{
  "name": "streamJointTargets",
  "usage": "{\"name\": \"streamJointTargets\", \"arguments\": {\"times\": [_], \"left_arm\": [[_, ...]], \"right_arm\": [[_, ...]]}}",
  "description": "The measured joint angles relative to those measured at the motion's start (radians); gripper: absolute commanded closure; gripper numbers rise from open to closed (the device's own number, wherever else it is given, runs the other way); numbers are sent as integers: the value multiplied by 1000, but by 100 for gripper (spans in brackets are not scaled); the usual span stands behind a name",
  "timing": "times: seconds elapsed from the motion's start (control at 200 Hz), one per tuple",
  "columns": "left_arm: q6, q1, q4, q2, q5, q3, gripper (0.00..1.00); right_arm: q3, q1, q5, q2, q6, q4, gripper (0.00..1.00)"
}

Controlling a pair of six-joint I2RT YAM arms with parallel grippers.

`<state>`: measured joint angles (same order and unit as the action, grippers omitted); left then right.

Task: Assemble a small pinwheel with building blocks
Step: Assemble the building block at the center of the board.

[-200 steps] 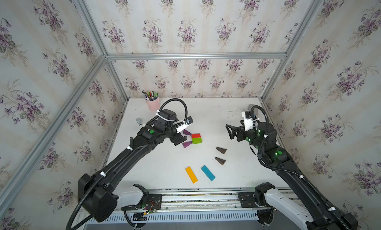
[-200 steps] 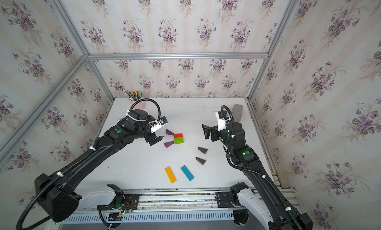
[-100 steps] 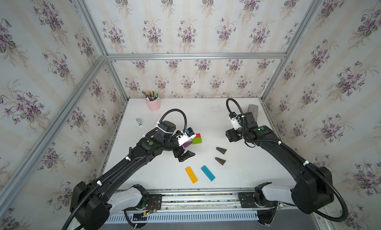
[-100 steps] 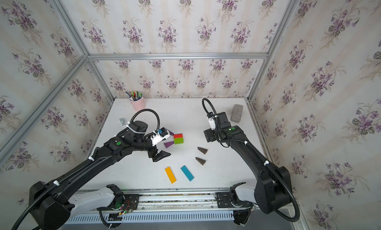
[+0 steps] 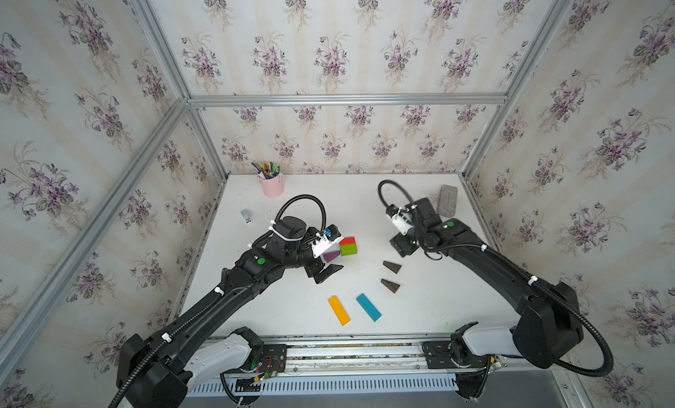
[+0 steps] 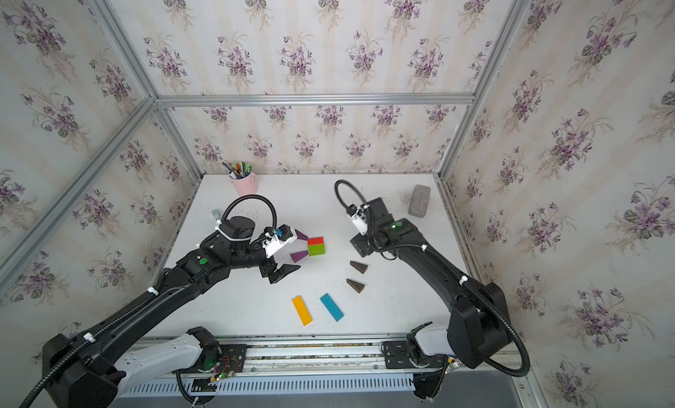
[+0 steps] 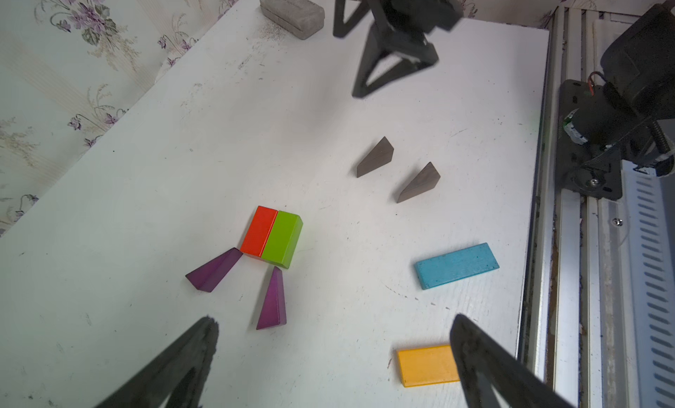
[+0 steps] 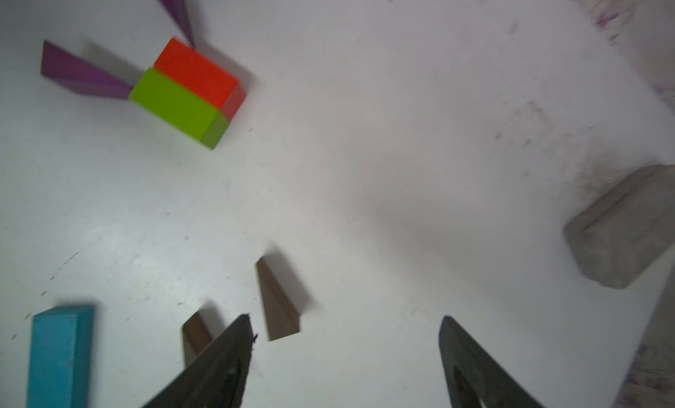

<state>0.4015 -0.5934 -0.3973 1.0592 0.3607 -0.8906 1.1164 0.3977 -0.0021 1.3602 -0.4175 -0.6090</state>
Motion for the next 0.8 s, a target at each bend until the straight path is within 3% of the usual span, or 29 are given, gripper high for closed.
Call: {"name": "streamJointTargets", "arguments": {"times": [0.08,0.165,0.305,0.535,0.799], "left_arm": [[0,0,10,-35,-3,17,0],[0,-3,15,-50,-6,34,0],[10,-8,12,-40,-16,39,0],[34,-9,-5,-62,-48,54,0],[42,-9,-6,-59,-72,54,0]], "right_arm": [[0,-69,-92,-59,-171,10,15],[-26,-100,-200,-93,-351,-36,21],[-44,-182,-256,-51,-520,-72,25],[-210,-117,-264,-64,-648,-100,29],[-251,-71,-235,-33,-706,-54,35]]}}
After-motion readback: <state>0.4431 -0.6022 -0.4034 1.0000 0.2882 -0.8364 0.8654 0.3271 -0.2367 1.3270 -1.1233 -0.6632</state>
